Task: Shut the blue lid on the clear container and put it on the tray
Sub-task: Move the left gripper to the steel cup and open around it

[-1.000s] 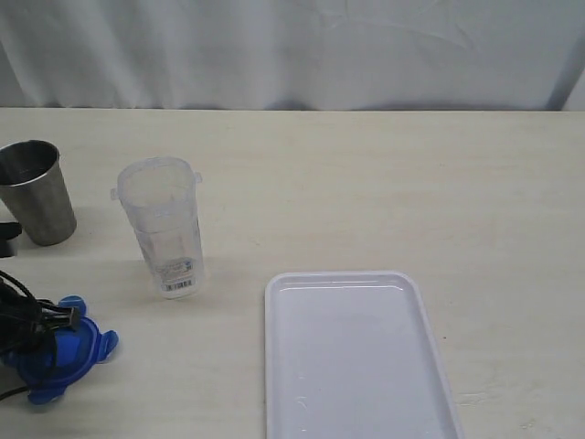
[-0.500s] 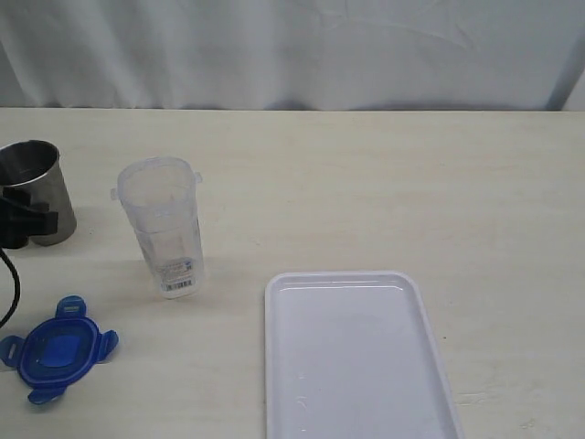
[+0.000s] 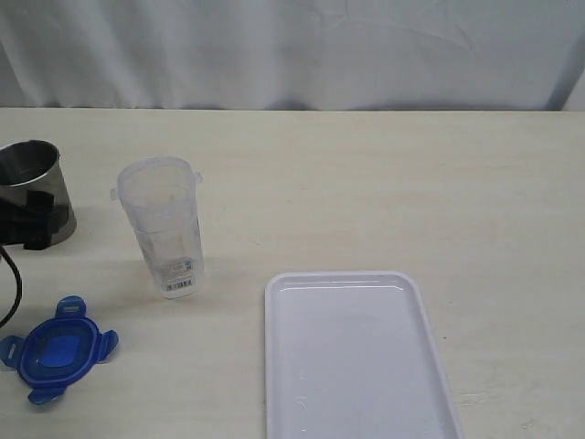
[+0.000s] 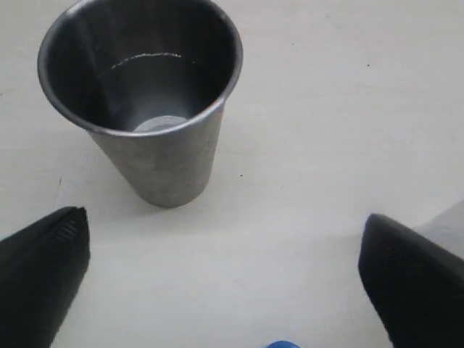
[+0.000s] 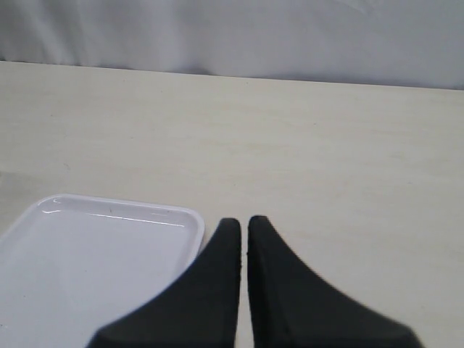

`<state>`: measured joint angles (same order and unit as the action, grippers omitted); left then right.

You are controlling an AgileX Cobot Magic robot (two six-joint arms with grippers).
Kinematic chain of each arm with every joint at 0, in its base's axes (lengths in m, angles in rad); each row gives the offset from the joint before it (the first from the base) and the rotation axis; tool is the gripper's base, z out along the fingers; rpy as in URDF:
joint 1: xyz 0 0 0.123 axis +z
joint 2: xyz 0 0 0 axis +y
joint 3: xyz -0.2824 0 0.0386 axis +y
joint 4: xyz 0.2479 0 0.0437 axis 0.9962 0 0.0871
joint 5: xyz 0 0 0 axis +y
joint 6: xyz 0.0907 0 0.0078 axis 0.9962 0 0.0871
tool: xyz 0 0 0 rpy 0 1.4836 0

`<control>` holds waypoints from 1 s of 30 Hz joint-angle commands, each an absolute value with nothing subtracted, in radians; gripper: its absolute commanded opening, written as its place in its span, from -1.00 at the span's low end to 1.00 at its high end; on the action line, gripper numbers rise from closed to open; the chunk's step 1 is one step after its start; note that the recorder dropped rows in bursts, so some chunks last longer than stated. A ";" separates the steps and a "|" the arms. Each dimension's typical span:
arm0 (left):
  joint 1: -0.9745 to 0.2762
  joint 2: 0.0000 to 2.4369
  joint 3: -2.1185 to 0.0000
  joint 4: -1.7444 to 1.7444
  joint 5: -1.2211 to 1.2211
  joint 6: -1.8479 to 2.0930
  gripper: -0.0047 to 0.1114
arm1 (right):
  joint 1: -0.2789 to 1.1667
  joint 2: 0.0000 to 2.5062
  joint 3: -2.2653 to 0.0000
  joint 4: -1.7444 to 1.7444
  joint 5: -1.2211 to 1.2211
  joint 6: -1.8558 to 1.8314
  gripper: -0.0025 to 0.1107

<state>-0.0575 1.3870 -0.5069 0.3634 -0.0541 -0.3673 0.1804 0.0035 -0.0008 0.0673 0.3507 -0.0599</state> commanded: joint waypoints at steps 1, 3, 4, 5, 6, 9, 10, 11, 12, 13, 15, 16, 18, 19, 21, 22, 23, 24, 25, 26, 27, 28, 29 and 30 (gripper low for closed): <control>-0.054 1.391 -0.514 0.357 -0.080 -0.371 0.89 | 0.178 0.000 0.000 0.062 0.344 -0.060 -0.88; -0.054 1.402 -0.514 0.358 -0.085 -0.360 0.89 | 0.178 0.000 0.000 0.062 0.344 -0.060 -0.88; -0.054 1.414 -0.514 0.364 -0.087 -0.357 0.89 | 0.178 0.000 0.000 0.062 0.344 -0.060 -0.88; -0.054 1.434 -0.514 0.364 -0.092 -0.352 0.89 | 0.178 0.000 0.000 0.062 0.344 -0.060 -0.88; -0.054 1.460 -0.514 0.364 -0.102 -0.341 0.89 | 0.178 0.000 0.000 0.062 0.344 -0.060 -0.88; -0.054 1.559 -0.514 0.364 -0.145 -0.329 0.89 | 0.178 0.000 0.000 0.062 0.344 -0.060 -0.88; -0.054 1.585 -0.514 0.362 -0.162 -0.329 0.89 | 0.178 0.000 0.000 0.062 0.344 -0.060 -0.88; -0.054 1.617 -0.514 0.360 -0.180 -0.322 0.89 | 0.178 0.000 0.000 0.062 0.344 -0.060 -0.88; -0.054 1.643 -0.514 0.351 -0.200 -0.314 0.89 | 0.178 0.000 0.000 0.062 0.344 -0.060 -0.88; -0.054 1.661 -0.514 0.349 -0.217 -0.310 0.89 | 0.178 0.000 0.000 0.062 0.344 -0.060 -0.88; -0.054 1.690 -0.514 0.346 -0.247 -0.309 0.89 | 0.178 0.000 0.000 0.062 0.344 -0.060 -0.88; -0.052 1.697 -0.514 0.334 -0.255 -0.300 0.89 | 0.178 0.000 0.000 0.062 0.344 -0.060 -0.88; -0.045 1.698 -0.514 0.290 -0.268 -0.259 0.89 | 0.178 0.000 0.000 0.062 0.344 -0.060 -0.88; -0.037 1.698 -0.514 0.274 -0.276 -0.238 0.89 | 0.178 0.000 0.000 0.062 0.344 -0.060 -0.88; -0.035 1.698 -0.514 0.278 -0.282 -0.234 0.89 | 0.178 0.000 0.000 0.062 0.344 -0.060 -0.88; -0.035 1.698 -0.514 0.272 -0.288 -0.234 0.89 | 0.178 0.000 0.000 0.062 0.344 -0.060 -0.88; -0.035 1.698 -0.514 0.272 -0.298 -0.234 0.89 | 0.178 0.000 0.000 0.062 0.344 -0.060 -0.88; -0.035 1.698 -0.514 0.272 -0.314 -0.234 0.89 | 0.178 0.000 0.000 0.062 0.344 -0.060 -0.88; -0.035 1.698 -0.514 0.269 -0.342 -0.239 0.89 | 0.178 0.000 0.000 0.062 0.344 -0.060 -0.88; -0.035 1.698 -0.514 0.269 -0.367 -0.240 0.89 | 0.178 0.000 0.000 0.062 0.344 -0.060 -0.88; -0.035 1.698 -0.514 0.269 -0.394 -0.240 0.89 | 0.178 0.000 0.000 0.062 0.344 -0.060 -0.88; -0.035 1.698 -0.514 0.267 -0.413 -0.240 0.89 | 0.178 0.000 0.000 0.062 0.344 -0.060 -0.88; -0.035 1.698 -0.514 0.260 -0.418 -0.240 0.89 | 0.178 0.000 0.000 0.062 0.344 -0.060 -0.88; -0.035 1.698 -0.514 0.248 -0.418 -0.240 0.89 | 0.178 0.000 0.000 0.062 0.344 -0.060 -0.88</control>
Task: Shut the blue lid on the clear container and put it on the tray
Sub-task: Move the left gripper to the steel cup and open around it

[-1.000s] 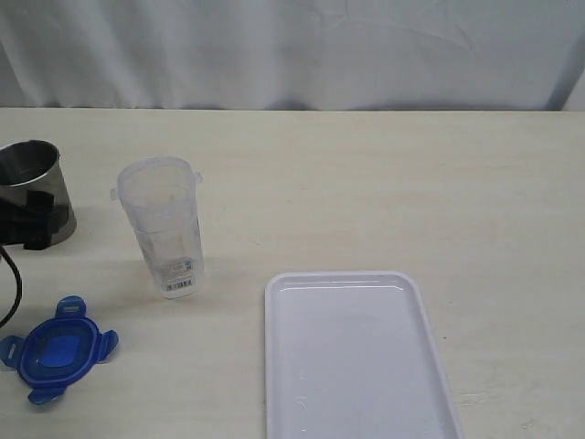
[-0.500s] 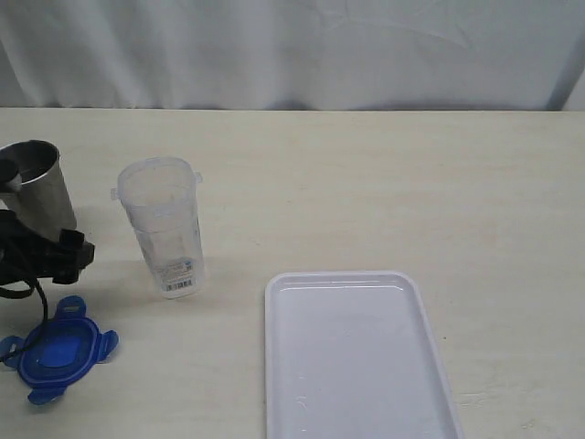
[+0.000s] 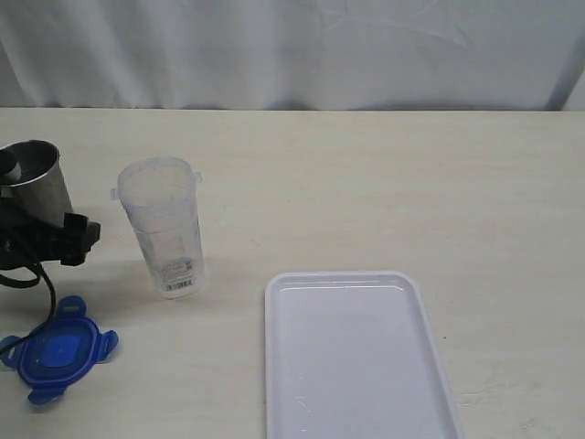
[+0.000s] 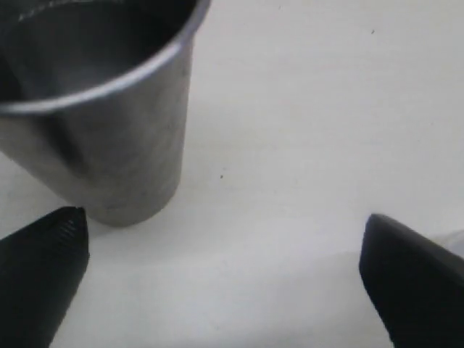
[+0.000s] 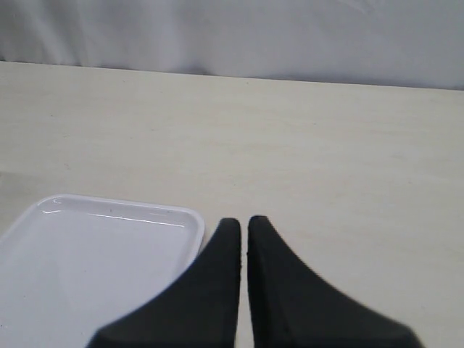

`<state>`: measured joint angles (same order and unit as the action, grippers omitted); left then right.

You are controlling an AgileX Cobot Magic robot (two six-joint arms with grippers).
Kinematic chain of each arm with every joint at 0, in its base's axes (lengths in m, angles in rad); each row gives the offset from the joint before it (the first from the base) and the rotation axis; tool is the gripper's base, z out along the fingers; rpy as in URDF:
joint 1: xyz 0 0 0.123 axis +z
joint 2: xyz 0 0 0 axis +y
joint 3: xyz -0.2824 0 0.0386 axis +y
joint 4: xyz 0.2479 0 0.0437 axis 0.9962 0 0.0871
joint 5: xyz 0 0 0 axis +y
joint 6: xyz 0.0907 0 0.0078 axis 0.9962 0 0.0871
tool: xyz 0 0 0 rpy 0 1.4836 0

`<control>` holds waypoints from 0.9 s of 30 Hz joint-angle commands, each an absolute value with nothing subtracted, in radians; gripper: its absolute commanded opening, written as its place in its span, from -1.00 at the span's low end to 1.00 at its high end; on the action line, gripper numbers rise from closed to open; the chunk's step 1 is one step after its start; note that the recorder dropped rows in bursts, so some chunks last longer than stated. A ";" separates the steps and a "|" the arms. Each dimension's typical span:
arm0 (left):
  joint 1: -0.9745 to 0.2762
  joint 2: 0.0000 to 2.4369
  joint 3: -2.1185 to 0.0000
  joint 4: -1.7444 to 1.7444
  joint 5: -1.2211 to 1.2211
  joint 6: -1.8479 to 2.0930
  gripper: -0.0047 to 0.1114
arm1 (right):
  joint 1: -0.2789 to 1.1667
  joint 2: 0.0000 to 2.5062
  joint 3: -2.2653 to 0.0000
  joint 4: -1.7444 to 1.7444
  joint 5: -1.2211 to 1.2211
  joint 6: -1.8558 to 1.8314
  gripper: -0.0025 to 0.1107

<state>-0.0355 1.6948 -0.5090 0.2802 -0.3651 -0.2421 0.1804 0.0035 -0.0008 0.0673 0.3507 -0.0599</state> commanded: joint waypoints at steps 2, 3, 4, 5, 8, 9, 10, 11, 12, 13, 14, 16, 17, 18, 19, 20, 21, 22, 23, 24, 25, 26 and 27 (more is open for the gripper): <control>-0.035 1.698 -0.514 0.237 -0.408 -0.240 0.89 | 0.178 0.000 0.000 0.062 0.344 -0.060 -0.88; -0.035 1.698 -0.514 0.207 -0.392 -0.240 0.89 | 0.178 0.000 0.000 0.062 0.344 -0.060 -0.88; -0.035 1.698 -0.514 0.186 -0.380 -0.240 0.89 | 0.178 0.000 0.000 0.062 0.344 -0.060 -0.88; -0.035 1.698 -0.514 0.168 -0.372 -0.240 0.89 | 0.178 0.000 0.000 0.062 0.344 -0.060 -0.88; -0.035 1.698 -0.514 0.164 -0.358 -0.172 0.89 | 0.178 0.000 0.000 0.062 0.344 -0.060 -0.88; -0.035 1.698 -0.514 0.164 -0.354 -0.118 0.89 | 0.178 0.000 0.000 0.062 0.344 -0.060 -0.88; -0.035 1.698 -0.514 0.162 -0.354 -0.095 0.89 | 0.178 0.000 0.000 0.062 0.344 -0.060 -0.88; -0.035 1.698 -0.514 0.162 -0.354 -0.082 0.89 | 0.178 0.000 0.000 0.062 0.344 -0.060 -0.88; -0.035 1.698 -0.514 0.151 -0.355 -0.076 0.89 | 0.178 0.000 0.000 0.062 0.344 -0.060 -0.88; -0.026 1.698 -0.514 0.131 -0.363 -0.071 0.89 | 0.178 0.000 0.000 0.062 0.344 -0.060 -0.88; -0.020 1.698 -0.514 0.103 -0.370 -0.071 0.89 | 0.178 0.000 0.000 0.062 0.344 -0.060 -0.88; 0.001 1.698 -0.514 0.045 -0.380 -0.071 0.89 | 0.178 0.000 0.000 0.062 0.344 -0.060 -0.88; 0.012 1.698 -0.514 0.031 -0.388 -0.066 0.89 | 0.178 0.000 0.000 0.062 0.344 -0.060 -0.88; 0.022 1.698 -0.514 0.031 -0.396 -0.044 0.89 | 0.178 0.000 0.000 0.062 0.344 -0.060 -0.88; 0.026 1.698 -0.512 0.031 -0.399 -0.018 0.89 | 0.178 0.000 0.000 0.062 0.344 -0.060 -0.88; 0.030 1.698 -0.512 0.031 -0.400 0.010 0.89 | 0.178 0.000 0.000 0.062 0.344 -0.060 -0.88; 0.033 1.698 -0.512 0.031 -0.411 0.022 0.89 | 0.178 0.000 0.000 0.062 0.344 -0.060 -0.88; 0.033 1.698 -0.512 0.031 -0.427 0.022 0.89 | 0.178 0.000 0.000 0.062 0.344 -0.060 -0.88; 0.033 1.698 -0.512 0.031 -0.444 0.022 0.89 | 0.178 0.000 0.000 0.062 0.344 -0.060 -0.88; 0.033 1.703 -0.512 0.041 -0.461 0.026 0.89 | 0.178 0.000 0.000 0.062 0.344 -0.060 -0.88; 0.033 1.707 -0.512 0.052 -0.477 0.035 0.89 | 0.178 0.000 0.000 0.062 0.344 -0.060 -0.88; 0.033 1.718 -0.512 0.052 -0.499 0.060 0.89 | 0.178 0.000 0.000 0.062 0.344 -0.060 -0.88; 0.033 1.731 -0.512 0.044 -0.521 0.087 0.89 | 0.178 0.000 0.000 0.062 0.344 -0.060 -0.88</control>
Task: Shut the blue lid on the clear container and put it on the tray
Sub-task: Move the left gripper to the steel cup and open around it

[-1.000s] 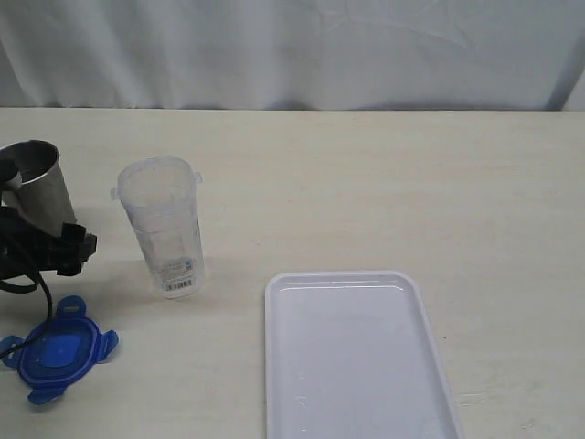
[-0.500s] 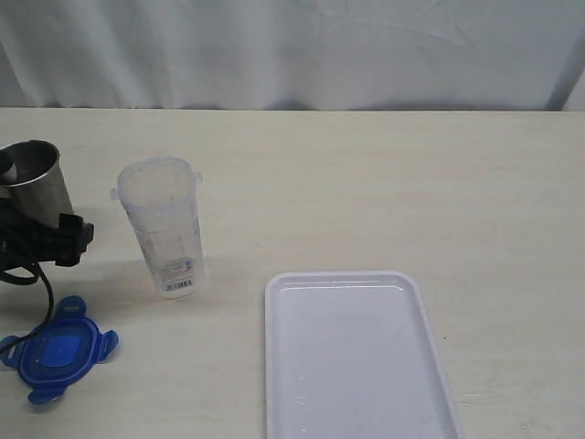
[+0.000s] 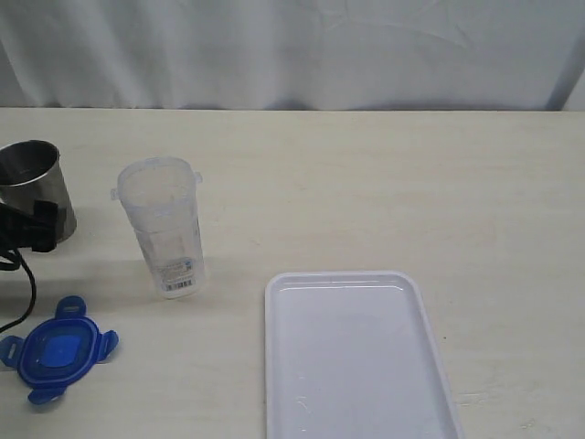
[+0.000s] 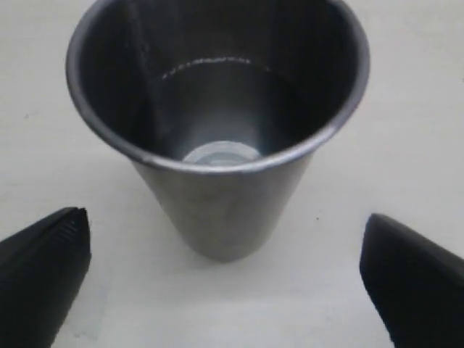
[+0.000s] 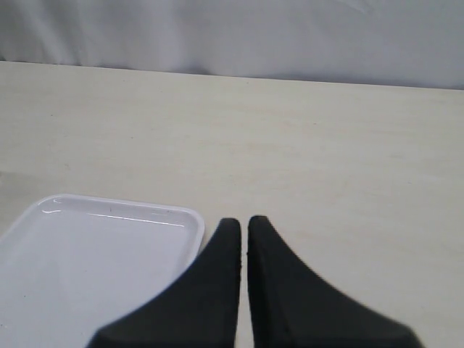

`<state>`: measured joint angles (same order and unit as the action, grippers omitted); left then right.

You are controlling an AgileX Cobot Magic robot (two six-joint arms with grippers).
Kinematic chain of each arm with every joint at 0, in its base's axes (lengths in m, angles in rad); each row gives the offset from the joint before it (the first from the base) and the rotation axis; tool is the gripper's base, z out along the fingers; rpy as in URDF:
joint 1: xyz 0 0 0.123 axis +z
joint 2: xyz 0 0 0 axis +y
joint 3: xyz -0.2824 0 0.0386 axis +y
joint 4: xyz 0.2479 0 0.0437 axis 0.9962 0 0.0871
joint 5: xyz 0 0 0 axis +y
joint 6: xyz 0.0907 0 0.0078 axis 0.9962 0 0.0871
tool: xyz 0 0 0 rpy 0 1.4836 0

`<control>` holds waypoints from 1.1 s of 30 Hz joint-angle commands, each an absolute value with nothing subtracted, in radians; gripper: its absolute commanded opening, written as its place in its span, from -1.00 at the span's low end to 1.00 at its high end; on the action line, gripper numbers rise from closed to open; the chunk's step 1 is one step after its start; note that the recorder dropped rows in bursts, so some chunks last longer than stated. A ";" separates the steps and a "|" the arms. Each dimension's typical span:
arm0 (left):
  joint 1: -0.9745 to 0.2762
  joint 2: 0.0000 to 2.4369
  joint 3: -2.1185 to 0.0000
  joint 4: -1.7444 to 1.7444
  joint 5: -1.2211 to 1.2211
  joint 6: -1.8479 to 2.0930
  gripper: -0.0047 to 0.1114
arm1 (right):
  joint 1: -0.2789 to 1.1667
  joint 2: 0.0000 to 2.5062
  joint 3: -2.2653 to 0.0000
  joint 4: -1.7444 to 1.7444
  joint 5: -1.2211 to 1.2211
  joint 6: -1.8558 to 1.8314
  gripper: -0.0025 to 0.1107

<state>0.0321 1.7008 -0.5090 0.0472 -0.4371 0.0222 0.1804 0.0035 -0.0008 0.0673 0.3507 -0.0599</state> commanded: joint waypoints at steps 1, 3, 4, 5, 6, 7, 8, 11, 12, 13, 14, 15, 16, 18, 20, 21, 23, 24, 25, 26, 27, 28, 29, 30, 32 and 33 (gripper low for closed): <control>0.033 1.748 -0.512 0.038 -0.544 0.102 0.89 | 0.178 0.000 0.000 0.062 0.344 -0.060 -0.88; 0.033 1.786 -0.512 0.038 -0.585 0.107 0.89 | 0.178 0.000 0.000 0.062 0.344 -0.060 -0.88; 0.033 1.808 -0.512 0.039 -0.606 0.107 0.89 | 0.178 0.000 0.000 0.062 0.344 -0.060 -0.88; 0.033 1.829 -0.512 0.039 -0.629 0.107 0.89 | 0.178 0.000 0.000 0.062 0.344 -0.060 -0.88; 0.033 1.849 -0.512 0.037 -0.655 0.109 0.89 | 0.178 0.000 0.000 0.062 0.344 -0.060 -0.88; 0.033 1.867 -0.512 0.028 -0.683 0.109 0.89 | 0.178 0.000 0.000 0.062 0.344 -0.060 -0.88; 0.033 1.880 -0.512 0.015 -0.710 0.109 0.89 | 0.178 0.000 0.000 0.062 0.344 -0.060 -0.88; 0.033 1.918 -0.512 -0.050 -0.805 0.138 0.89 | 0.178 0.000 0.000 0.062 0.344 -0.060 -0.88; 0.033 1.932 -0.512 -0.074 -0.838 0.150 0.89 | 0.178 0.000 0.000 0.062 0.344 -0.060 -0.88; 0.033 1.948 -0.512 -0.084 -0.868 0.164 0.89 | 0.178 0.000 0.000 0.062 0.344 -0.060 -0.88; 0.033 1.965 -0.512 -0.087 -0.897 0.172 0.89 | 0.178 0.000 0.000 0.062 0.344 -0.060 -0.88; 0.033 1.981 -0.512 -0.087 -0.927 0.185 0.89 | 0.178 0.000 0.000 0.062 0.344 -0.060 -0.88; 0.033 1.999 -0.512 -0.087 -0.958 0.187 0.89 | 0.178 0.000 0.000 0.062 0.344 -0.060 -0.88; 0.033 2.034 -0.512 -0.074 -1.021 0.187 0.89 | 0.178 0.000 0.000 0.062 0.344 -0.060 -0.88; 0.033 2.060 -0.512 -0.053 -1.069 0.187 0.89 | 0.178 0.000 0.000 0.062 0.344 -0.060 -0.88; 0.033 2.076 -0.512 -0.053 -1.102 0.187 0.89 | 0.178 0.000 0.000 0.062 0.344 -0.060 -0.88; 0.033 2.102 -0.512 -0.055 -1.160 0.187 0.89 | 0.178 0.000 0.000 0.062 0.344 -0.060 -0.88; 0.033 2.116 -0.512 -0.058 -1.190 0.187 0.89 | 0.178 0.000 0.000 0.062 0.344 -0.060 -0.88; 0.033 2.129 -0.512 -0.060 -1.216 0.187 0.89 | 0.178 0.000 0.000 0.062 0.344 -0.060 -0.88; 0.033 2.139 -0.512 -0.064 -1.221 0.187 0.89 | 0.178 0.000 0.000 0.062 0.344 -0.060 -0.88; 0.033 2.148 -0.512 -0.064 -1.221 0.187 0.89 | 0.178 0.000 0.000 0.062 0.344 -0.060 -0.88; 0.033 2.158 -0.514 -0.064 -1.221 0.187 0.89 | 0.178 0.000 0.000 0.062 0.344 -0.060 -0.88; 0.033 2.168 -0.514 -0.064 -1.221 0.187 0.89 | 0.178 0.000 0.000 0.062 0.344 -0.060 -0.88; 0.033 2.176 -0.519 -0.064 -1.221 0.187 0.89 | 0.178 0.000 0.000 0.062 0.344 -0.060 -0.88; 0.033 2.195 -0.533 -0.062 -1.221 0.187 0.89 | 0.178 0.000 0.000 0.062 0.344 -0.060 -0.88; 0.033 2.202 -0.541 -0.053 -1.221 0.187 0.89 | 0.178 0.000 0.000 0.062 0.344 -0.060 -0.88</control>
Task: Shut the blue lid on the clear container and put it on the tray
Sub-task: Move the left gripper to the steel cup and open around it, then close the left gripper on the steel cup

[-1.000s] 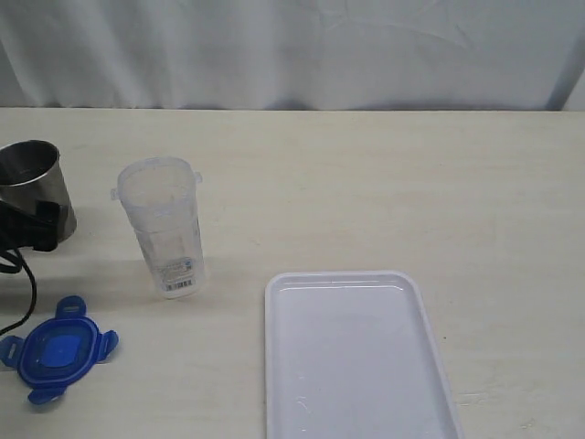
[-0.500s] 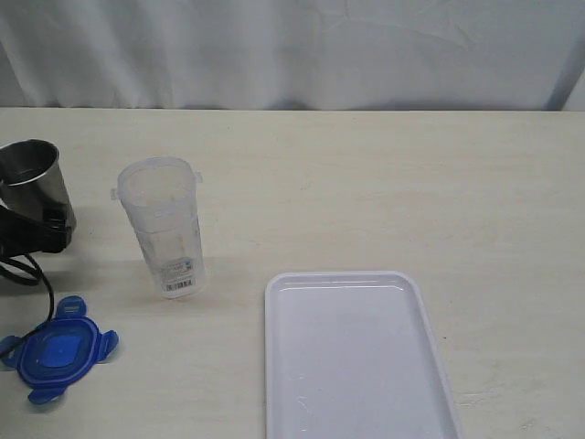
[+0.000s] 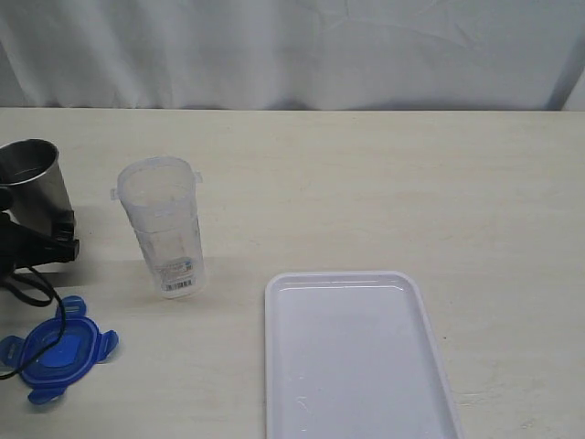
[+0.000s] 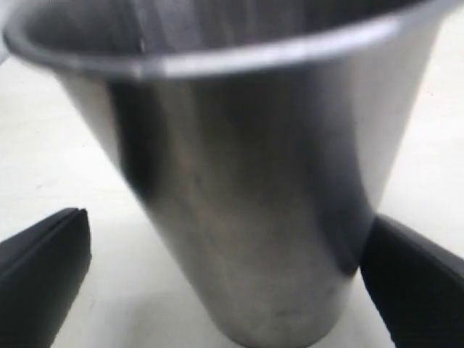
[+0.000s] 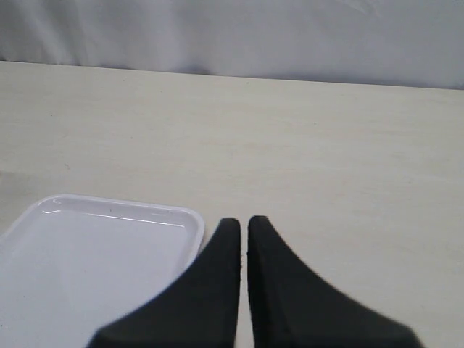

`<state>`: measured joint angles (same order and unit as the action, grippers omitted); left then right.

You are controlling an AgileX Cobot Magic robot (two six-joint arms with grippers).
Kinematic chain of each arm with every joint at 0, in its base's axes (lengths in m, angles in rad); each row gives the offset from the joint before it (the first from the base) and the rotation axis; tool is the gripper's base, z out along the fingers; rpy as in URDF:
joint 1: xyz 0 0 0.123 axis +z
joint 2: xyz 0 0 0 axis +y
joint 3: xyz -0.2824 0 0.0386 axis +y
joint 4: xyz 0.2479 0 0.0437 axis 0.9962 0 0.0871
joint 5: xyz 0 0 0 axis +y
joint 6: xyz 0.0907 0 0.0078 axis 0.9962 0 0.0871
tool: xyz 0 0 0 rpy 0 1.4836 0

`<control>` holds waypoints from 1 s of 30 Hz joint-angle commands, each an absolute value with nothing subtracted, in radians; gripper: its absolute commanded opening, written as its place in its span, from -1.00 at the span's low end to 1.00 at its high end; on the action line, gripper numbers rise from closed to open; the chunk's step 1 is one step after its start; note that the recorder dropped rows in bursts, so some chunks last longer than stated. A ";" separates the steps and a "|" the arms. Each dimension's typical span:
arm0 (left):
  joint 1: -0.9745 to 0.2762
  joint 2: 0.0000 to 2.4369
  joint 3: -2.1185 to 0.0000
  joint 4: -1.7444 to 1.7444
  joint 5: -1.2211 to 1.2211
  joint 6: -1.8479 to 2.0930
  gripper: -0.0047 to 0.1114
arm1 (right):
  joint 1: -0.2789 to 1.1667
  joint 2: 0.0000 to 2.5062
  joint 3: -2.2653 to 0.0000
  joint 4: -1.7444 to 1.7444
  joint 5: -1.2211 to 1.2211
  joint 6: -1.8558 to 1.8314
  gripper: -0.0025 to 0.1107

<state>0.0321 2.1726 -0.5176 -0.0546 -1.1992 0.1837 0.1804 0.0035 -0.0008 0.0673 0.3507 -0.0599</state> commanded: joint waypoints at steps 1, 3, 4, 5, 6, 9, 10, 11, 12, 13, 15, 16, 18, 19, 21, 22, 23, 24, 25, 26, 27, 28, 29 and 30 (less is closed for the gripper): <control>0.033 2.206 -0.547 -0.037 -1.221 0.187 0.89 | 0.178 0.000 0.000 0.062 0.344 -0.060 -0.88; 0.033 2.208 -0.556 -0.026 -1.221 0.187 0.89 | 0.178 0.000 0.000 0.062 0.344 -0.060 -0.88; 0.033 2.208 -0.563 -0.015 -1.221 0.187 0.89 | 0.178 0.000 0.000 0.062 0.344 -0.060 -0.88; 0.033 2.208 -0.569 -0.013 -1.221 0.187 0.89 | 0.178 0.000 0.000 0.062 0.344 -0.060 -0.88; 0.033 2.208 -0.573 -0.013 -1.221 0.187 0.89 | 0.178 0.000 0.000 0.062 0.344 -0.060 -0.88; 0.033 2.208 -0.583 -0.016 -1.221 0.187 0.89 | 0.178 0.000 0.000 0.062 0.344 -0.060 -0.88; 0.033 2.208 -0.583 -0.016 -1.221 0.187 0.89 | 0.178 0.000 0.000 0.062 0.344 -0.060 -0.88; 0.033 2.208 -0.583 -0.017 -1.221 0.187 0.89 | 0.178 0.000 0.000 0.062 0.344 -0.060 -0.88; 0.033 2.208 -0.583 -0.028 -1.221 0.187 0.89 | 0.178 0.000 0.000 0.062 0.344 -0.060 -0.88; 0.033 2.208 -0.585 -0.033 -1.221 0.187 0.89 | 0.178 0.000 0.000 0.062 0.344 -0.060 -0.88; 0.033 2.208 -0.592 -0.042 -1.221 0.187 0.89 | 0.178 0.000 0.000 0.062 0.344 -0.060 -0.88; 0.033 2.208 -0.596 -0.041 -1.221 0.187 0.89 | 0.178 0.000 0.000 0.062 0.344 -0.060 -0.88; 0.033 2.208 -0.596 -0.041 -1.221 0.187 0.89 | 0.178 0.000 0.000 0.062 0.344 -0.060 -0.88; 0.033 2.208 -0.596 -0.041 -1.221 0.187 0.89 | 0.178 0.000 0.000 0.062 0.344 -0.060 -0.88; 0.033 2.208 -0.596 -0.040 -1.221 0.187 0.89 | 0.178 0.000 0.000 0.062 0.344 -0.060 -0.88; 0.033 2.208 -0.596 -0.040 -1.221 0.187 0.89 | 0.178 0.000 0.000 0.062 0.344 -0.060 -0.88; 0.033 2.208 -0.596 -0.040 -1.221 0.187 0.89 | 0.178 0.000 0.000 0.062 0.344 -0.060 -0.88; 0.033 2.208 -0.596 -0.040 -1.221 0.187 0.89 | 0.178 0.000 0.000 0.062 0.344 -0.060 -0.88; 0.033 2.208 -0.596 -0.040 -1.221 0.187 0.89 | 0.178 0.000 0.000 0.062 0.344 -0.060 -0.88; 0.033 2.208 -0.596 -0.040 -1.221 0.187 0.89 | 0.178 0.000 0.000 0.062 0.344 -0.060 -0.88; 0.033 2.208 -0.596 -0.040 -1.221 0.187 0.89 | 0.178 0.000 0.000 0.062 0.344 -0.060 -0.88; 0.033 2.208 -0.596 -0.040 -1.221 0.187 0.89 | 0.178 0.000 0.000 0.062 0.344 -0.060 -0.88; 0.033 2.208 -0.596 -0.040 -1.221 0.187 0.89 | 0.178 0.000 0.000 0.062 0.344 -0.060 -0.88; 0.033 2.208 -0.596 -0.040 -1.221 0.187 0.89 | 0.178 0.000 0.000 0.062 0.344 -0.060 -0.88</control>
<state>0.0321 2.2060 -0.5930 -0.0309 -1.2057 0.1852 0.1804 0.0035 -0.0008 0.0673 0.3507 -0.0599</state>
